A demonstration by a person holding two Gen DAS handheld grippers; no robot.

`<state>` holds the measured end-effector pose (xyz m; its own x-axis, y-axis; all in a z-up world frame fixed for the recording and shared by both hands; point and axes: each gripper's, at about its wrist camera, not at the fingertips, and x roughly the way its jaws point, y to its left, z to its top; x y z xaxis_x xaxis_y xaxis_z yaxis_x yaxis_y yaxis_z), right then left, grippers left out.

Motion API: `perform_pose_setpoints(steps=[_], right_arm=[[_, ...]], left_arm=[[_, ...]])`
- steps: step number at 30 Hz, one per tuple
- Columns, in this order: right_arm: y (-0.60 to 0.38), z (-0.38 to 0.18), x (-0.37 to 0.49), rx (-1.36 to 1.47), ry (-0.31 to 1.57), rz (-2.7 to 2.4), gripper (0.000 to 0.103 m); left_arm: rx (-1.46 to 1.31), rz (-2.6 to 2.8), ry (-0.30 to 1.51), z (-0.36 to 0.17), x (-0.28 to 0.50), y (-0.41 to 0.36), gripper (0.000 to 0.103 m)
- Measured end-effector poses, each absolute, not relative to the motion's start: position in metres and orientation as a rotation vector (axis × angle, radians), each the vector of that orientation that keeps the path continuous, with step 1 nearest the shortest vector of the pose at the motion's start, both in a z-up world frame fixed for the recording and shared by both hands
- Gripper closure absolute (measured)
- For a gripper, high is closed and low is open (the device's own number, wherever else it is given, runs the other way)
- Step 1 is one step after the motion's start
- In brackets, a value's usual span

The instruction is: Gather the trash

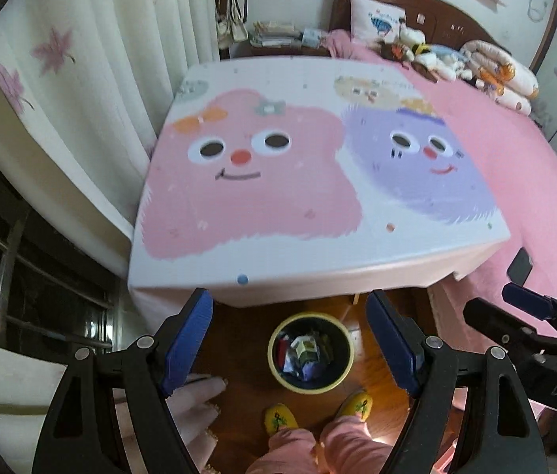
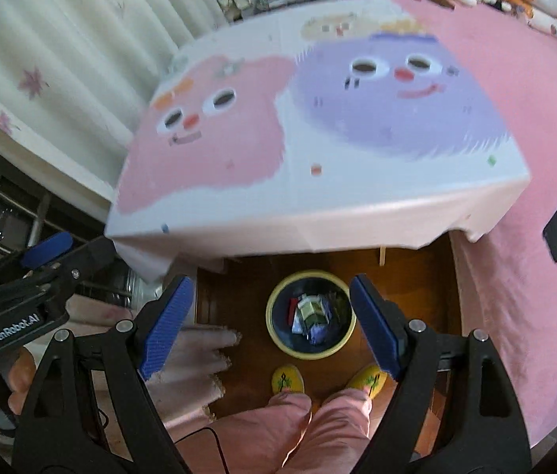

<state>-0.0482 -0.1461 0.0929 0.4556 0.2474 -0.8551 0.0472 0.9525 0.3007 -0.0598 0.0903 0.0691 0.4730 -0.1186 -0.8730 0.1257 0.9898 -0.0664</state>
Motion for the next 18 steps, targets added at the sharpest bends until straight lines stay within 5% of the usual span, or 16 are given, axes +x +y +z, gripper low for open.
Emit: perform_pose_setpoints(steps=[18], right_arm=[[-0.117, 0.199, -0.054, 0.160, 0.903, 0.097, 0.023]], left_arm=[[-0.027, -0.095, 0.927, 0.137, -0.074, 0.098, 0.022]])
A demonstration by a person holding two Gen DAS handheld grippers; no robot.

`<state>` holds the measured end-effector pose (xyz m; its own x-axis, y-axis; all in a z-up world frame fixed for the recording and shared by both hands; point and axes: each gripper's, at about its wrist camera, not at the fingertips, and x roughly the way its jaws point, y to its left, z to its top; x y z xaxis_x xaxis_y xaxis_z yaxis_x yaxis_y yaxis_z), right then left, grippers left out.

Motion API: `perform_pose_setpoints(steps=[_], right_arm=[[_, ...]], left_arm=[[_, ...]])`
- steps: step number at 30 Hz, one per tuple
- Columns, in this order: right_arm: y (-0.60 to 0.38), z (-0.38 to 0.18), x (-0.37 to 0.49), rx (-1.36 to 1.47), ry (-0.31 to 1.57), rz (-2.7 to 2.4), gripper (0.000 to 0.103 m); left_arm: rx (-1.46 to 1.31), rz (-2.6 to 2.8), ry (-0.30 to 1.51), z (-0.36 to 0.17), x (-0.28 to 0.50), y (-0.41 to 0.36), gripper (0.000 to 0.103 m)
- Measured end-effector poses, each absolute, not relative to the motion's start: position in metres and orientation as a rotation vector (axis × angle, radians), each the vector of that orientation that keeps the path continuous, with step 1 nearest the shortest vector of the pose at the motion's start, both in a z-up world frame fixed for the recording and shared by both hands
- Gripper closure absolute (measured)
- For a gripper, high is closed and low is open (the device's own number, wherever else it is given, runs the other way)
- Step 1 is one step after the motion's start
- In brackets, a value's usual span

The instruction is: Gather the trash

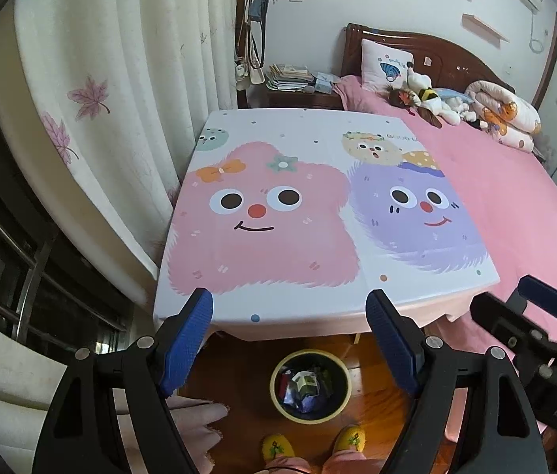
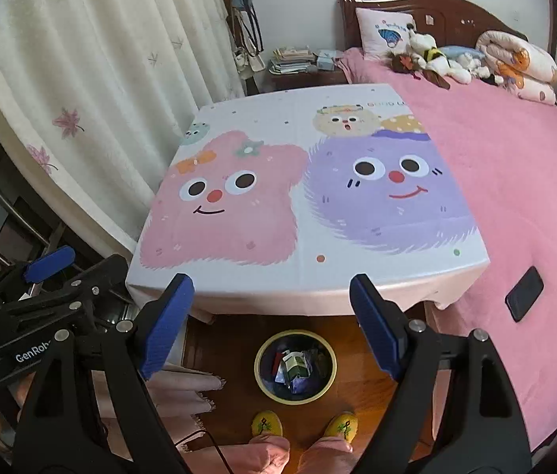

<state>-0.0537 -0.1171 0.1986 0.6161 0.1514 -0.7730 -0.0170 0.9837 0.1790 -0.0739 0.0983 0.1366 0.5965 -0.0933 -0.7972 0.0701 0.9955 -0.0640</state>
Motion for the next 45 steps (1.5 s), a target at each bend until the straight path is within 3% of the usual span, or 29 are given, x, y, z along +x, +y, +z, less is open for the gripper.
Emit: perform_pose_setpoints(steps=[45], right_arm=[[-0.122, 0.195, -0.042, 0.122, 0.878, 0.103, 0.023]], left_arm=[[-0.022, -0.106, 0.931, 0.138, -0.063, 0.081, 0.022]])
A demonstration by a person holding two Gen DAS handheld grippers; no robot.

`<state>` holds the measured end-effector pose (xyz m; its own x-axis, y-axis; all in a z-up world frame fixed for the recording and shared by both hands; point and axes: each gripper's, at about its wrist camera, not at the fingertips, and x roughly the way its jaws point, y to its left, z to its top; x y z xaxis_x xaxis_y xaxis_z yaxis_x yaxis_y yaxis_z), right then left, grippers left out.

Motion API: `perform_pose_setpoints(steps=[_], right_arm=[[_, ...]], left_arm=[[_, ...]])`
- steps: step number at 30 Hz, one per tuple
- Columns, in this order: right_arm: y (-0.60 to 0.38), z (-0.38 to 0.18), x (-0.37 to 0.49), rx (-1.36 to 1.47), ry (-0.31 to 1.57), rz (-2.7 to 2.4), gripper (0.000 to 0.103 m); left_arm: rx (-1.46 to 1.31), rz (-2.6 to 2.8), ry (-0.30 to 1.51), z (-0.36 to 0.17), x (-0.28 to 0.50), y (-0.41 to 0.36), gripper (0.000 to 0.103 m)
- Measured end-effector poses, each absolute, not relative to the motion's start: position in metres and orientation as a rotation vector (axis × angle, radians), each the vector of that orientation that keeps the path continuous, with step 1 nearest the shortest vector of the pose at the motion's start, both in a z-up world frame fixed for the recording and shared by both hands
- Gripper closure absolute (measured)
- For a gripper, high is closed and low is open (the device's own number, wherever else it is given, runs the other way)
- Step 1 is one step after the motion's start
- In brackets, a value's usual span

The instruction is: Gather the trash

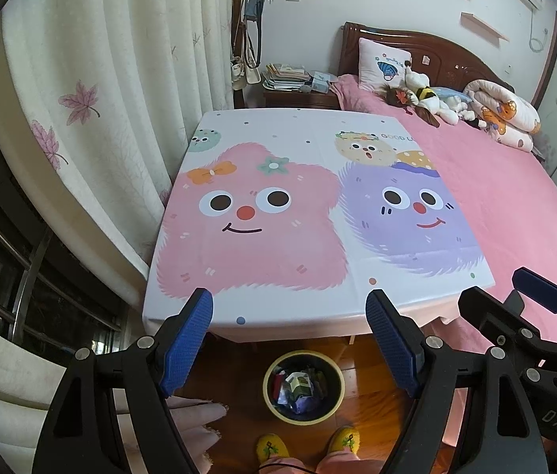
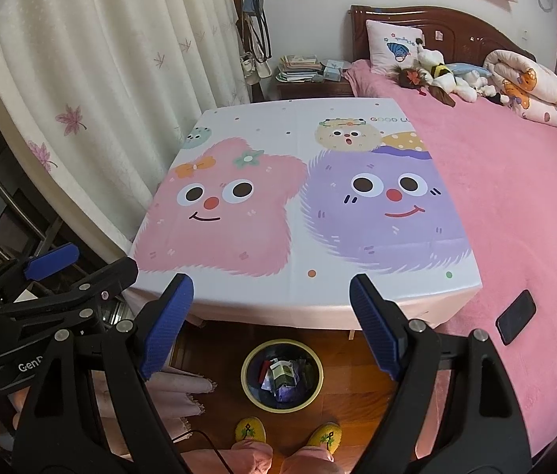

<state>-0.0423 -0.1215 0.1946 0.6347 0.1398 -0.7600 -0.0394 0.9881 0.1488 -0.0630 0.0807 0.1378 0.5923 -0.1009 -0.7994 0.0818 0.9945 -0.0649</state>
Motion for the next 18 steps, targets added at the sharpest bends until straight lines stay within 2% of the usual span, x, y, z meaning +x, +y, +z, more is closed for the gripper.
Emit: perform_pose_setpoints(steps=[18], right_arm=[[-0.1226, 0.1917, -0.0452, 0.132, 0.886, 0.103, 0.023]], left_arm=[[-0.022, -0.103, 0.937, 0.1375, -0.0640, 0.0770, 0.022]])
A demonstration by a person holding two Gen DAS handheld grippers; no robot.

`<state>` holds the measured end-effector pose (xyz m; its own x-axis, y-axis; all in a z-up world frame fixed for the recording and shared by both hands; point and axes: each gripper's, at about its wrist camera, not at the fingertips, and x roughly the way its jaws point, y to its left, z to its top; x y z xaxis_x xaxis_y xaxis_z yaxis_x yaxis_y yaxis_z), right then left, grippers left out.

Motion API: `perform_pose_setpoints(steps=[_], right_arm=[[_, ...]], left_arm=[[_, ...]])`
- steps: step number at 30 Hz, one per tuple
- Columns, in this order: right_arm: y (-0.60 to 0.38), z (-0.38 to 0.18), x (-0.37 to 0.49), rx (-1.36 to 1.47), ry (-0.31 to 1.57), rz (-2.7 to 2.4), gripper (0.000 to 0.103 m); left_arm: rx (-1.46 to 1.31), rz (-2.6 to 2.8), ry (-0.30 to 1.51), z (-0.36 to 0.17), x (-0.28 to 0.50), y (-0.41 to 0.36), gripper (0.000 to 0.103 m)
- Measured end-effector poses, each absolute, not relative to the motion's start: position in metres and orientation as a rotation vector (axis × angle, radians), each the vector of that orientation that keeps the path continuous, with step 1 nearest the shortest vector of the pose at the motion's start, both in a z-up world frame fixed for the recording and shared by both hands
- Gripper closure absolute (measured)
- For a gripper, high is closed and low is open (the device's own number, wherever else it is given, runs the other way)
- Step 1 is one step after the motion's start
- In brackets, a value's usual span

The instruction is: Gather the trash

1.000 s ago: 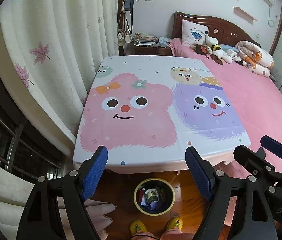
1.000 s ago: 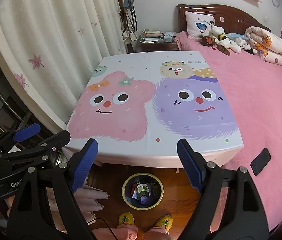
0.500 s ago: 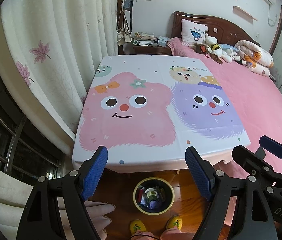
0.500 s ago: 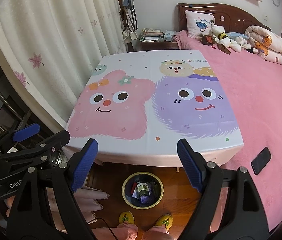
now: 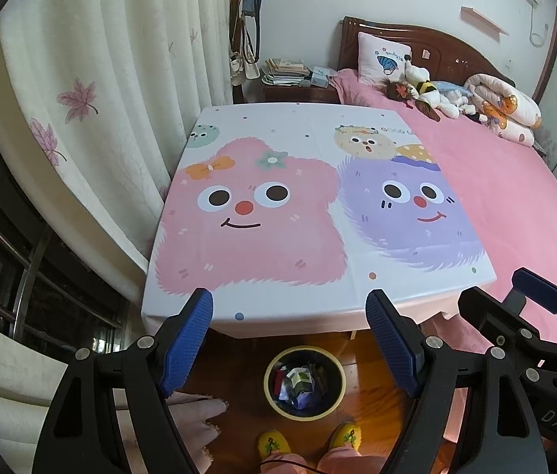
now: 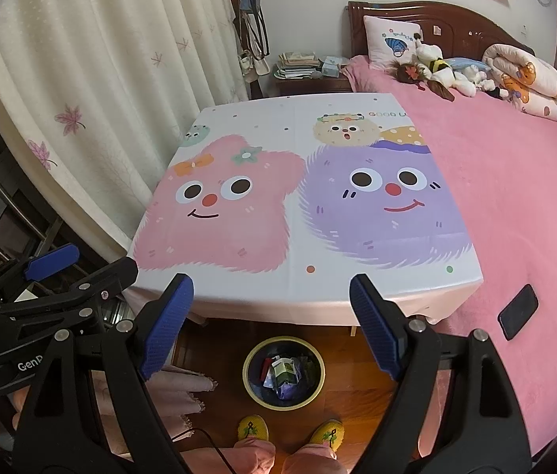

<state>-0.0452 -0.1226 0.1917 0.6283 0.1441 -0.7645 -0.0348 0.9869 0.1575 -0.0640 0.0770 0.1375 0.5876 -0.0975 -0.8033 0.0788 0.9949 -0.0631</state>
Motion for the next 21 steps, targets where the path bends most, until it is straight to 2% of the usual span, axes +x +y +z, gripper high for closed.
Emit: perform_pose_setpoints(steps=[21], right_arm=[[-0.1203, 0.1831, -0.0504, 0.140, 0.896, 0.102, 0.023]], left_arm=[[-0.016, -0.107, 0.945, 0.1368, -0.0619, 0.0767, 0.022]])
